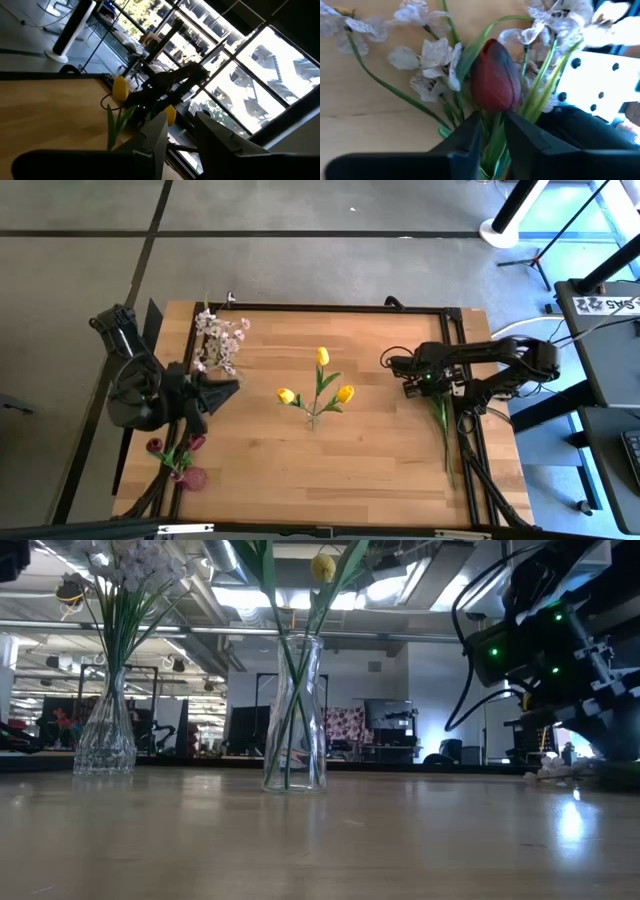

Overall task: Sort flowers into vase by color
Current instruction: Put the dark red flower into the purple vase

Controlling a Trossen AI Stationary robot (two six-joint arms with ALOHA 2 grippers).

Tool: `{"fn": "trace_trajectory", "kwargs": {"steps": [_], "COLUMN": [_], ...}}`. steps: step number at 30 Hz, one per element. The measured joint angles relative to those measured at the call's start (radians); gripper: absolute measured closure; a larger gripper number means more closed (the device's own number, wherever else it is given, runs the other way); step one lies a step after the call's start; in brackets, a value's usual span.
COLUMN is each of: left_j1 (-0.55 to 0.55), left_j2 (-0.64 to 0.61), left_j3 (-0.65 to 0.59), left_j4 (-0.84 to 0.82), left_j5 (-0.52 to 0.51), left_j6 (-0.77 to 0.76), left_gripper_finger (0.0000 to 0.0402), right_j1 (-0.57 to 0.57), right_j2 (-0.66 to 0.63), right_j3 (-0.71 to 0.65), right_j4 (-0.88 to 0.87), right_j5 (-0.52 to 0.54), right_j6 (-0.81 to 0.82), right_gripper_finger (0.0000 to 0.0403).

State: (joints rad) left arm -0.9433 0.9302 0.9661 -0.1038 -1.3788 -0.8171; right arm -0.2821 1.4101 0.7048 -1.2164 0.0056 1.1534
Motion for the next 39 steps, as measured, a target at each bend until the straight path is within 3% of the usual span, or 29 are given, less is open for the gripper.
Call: {"fn": "trace_trajectory", "kwargs": {"steps": [6, 10, 15, 17, 21, 26, 31, 34, 39], "left_j1": [-0.016, -0.057, -0.092, -0.109, -0.137, -0.144, -0.146, -0.146, -0.146], "left_j2": [-0.034, -0.095, -0.145, -0.150, -0.148, -0.153, -0.144, -0.135, -0.138], "left_j3": [0.000, 0.000, 0.000, 0.000, 0.000, 0.000, 0.000, 0.000, 0.000], "left_j4": [0.257, 0.337, 0.323, 0.324, 0.320, 0.325, 0.323, 0.320, 0.320], "left_j5": [0.017, 0.053, 0.061, 0.062, 0.065, 0.066, 0.066, 0.059, 0.029], "left_j6": [0.372, 0.527, 0.549, 0.576, 0.616, 0.615, 0.605, 0.590, 0.584], "left_gripper_finger": [0.0309, 0.0309, 0.0309, 0.0309, 0.0309, 0.0309, 0.0309, 0.0309, 0.0309], "right_j1": [0.030, 0.092, 0.222, 0.223, 0.227, 0.228, 0.257, 0.256, 0.257], "right_j2": [0.071, 0.107, 0.107, 0.109, 0.126, 0.126, 0.143, 0.146, 0.148], "right_j3": [0.000, 0.040, 0.072, 0.021, 0.032, -0.029, -0.059, -0.033, 0.104], "right_j4": [0.007, -0.062, -0.138, -0.102, -0.052, 0.127, 0.150, 0.149, 0.193], "right_j5": [0.020, -0.045, -0.014, -0.055, 0.010, -0.054, -0.061, -0.057, 0.019], "right_j6": [0.089, 0.226, 0.397, 0.407, 0.415, 0.476, 0.503, 0.475, 0.410], "right_gripper_finger": [0.0353, 0.0349, 0.0326, 0.0314, 0.0296, 0.0293, 0.0293, 0.0310, 0.0389]}}
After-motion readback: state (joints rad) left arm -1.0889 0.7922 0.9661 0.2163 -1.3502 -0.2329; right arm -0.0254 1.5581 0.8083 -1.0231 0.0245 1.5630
